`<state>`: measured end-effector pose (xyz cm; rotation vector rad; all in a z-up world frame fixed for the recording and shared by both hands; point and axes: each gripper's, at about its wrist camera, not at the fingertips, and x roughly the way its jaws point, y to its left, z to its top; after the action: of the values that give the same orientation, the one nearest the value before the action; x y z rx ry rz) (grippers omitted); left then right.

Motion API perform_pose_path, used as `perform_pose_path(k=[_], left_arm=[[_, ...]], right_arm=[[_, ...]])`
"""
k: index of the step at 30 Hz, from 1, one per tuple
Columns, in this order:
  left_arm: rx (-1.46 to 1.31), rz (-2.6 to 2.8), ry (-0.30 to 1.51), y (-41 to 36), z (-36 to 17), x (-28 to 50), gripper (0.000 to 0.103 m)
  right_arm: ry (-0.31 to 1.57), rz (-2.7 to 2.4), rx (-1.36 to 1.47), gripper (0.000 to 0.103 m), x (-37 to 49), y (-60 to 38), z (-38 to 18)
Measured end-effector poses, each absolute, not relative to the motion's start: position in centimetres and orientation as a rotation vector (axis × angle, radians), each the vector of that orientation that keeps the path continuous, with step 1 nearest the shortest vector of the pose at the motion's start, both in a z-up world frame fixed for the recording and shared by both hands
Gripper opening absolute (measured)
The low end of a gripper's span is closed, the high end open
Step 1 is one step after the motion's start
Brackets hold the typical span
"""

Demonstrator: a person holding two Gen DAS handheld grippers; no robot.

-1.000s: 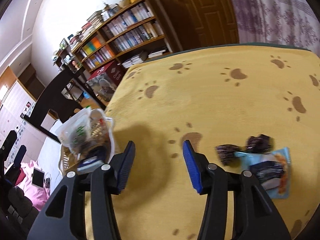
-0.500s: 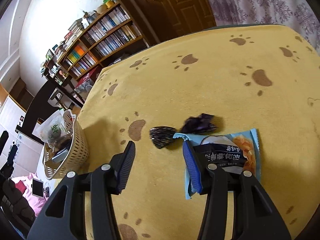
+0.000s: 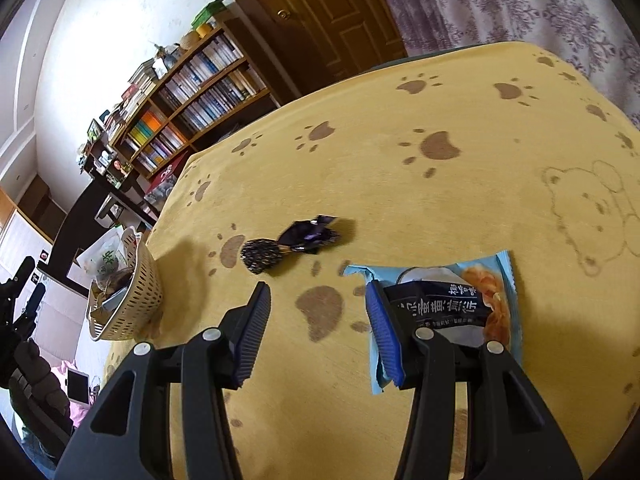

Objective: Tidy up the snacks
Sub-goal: 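Move the right tool to the blue coconut biscuit packet and grasp it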

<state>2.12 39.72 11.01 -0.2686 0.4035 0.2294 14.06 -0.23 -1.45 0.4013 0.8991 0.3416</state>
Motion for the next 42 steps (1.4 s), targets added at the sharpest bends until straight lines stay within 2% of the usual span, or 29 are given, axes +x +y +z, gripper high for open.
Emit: perform_pose_path(k=[5,8,11,13,15,24,28,34,37,42], left_arm=[[-0.236,0.210,0.414,38.2,10.7,2.4,0.091],[-0.216,0.198,0.420,37.2,10.6,2.5,0.091],[-0.194,0.185,0.426,36.2,10.5,2.6,0.091],[-0.182,0.178,0.429,35.7,10.4,2.7,0.091],[-0.168,0.169,0.433,35.1,10.3,2.7,0.091],[-0.112,0.135,0.452,33.0,9.8,3.2,0.091],[-0.100,0.127,0.457,32.5,9.7,3.3,0.091],[-0.094,0.121,0.456,32.3,9.7,3.0,0.091],[-0.094,0.120,0.457,32.3,9.7,3.1,0.091],[-0.084,0.117,0.464,31.9,9.5,3.4,0.091]], right_arm=[[0.863,0.350,0.417,0.050,12.5,-2.2,-0.9],[0.824,0.345,0.422,0.054,11.8,-3.3,0.0],[0.771,0.287,0.417,0.065,11.2,-4.9,0.8],[0.749,0.242,0.410,0.077,11.2,-6.0,0.9],[0.751,0.208,0.410,0.080,11.4,-6.8,0.6],[0.843,0.114,0.416,0.084,13.7,-8.1,-2.9],[0.865,0.177,0.424,0.090,14.2,-7.2,-3.4],[0.903,0.208,0.267,0.098,14.4,-3.8,-4.0],[0.925,0.166,0.148,0.098,14.5,-2.3,-4.5],[0.941,0.100,0.118,0.098,15.1,-1.7,-5.0]])
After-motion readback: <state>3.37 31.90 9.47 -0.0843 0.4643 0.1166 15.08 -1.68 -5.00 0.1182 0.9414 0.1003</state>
